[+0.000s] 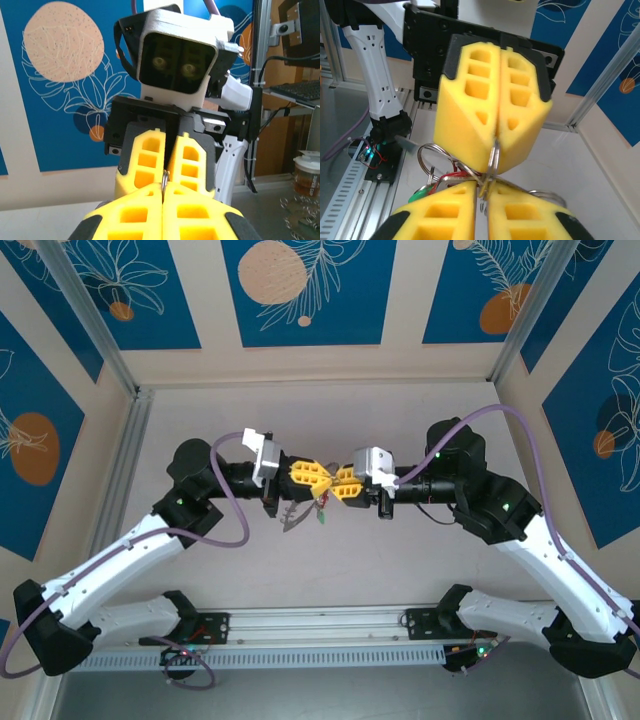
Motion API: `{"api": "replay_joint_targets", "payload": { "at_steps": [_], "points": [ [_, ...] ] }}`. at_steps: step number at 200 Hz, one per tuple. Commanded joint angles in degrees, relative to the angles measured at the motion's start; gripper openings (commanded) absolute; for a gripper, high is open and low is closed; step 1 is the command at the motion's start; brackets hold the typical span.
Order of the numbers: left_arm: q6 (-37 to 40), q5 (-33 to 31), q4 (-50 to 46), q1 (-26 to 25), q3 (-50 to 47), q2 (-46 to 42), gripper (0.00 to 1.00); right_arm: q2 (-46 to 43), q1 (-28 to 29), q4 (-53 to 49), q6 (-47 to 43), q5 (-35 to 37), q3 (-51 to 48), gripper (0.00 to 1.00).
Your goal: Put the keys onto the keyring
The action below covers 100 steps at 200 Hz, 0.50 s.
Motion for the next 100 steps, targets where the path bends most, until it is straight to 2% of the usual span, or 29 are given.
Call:
{"api": "replay_joint_targets", "payload": {
  "at_steps": [1,35,100],
  "points": [
    [-2.1,-0.7,5.6,0.8,0.4,-0.1,0.0,-1.0,0.1,1.6,1.4,-1.9,-1.6,0.24],
    [0.0,-2.6,0.9,2.1,0.6,-2.3,0.0,-4.7,-1.3,3.9,2.9,-0.7,-3.8,0.29],
    [-4.5,1.2,5.4,2.9,-0.1,-2.2,0.0,-6.0,-2.4,7.8,5.6,-1.4,-3.6,0.26]
  ]
}}
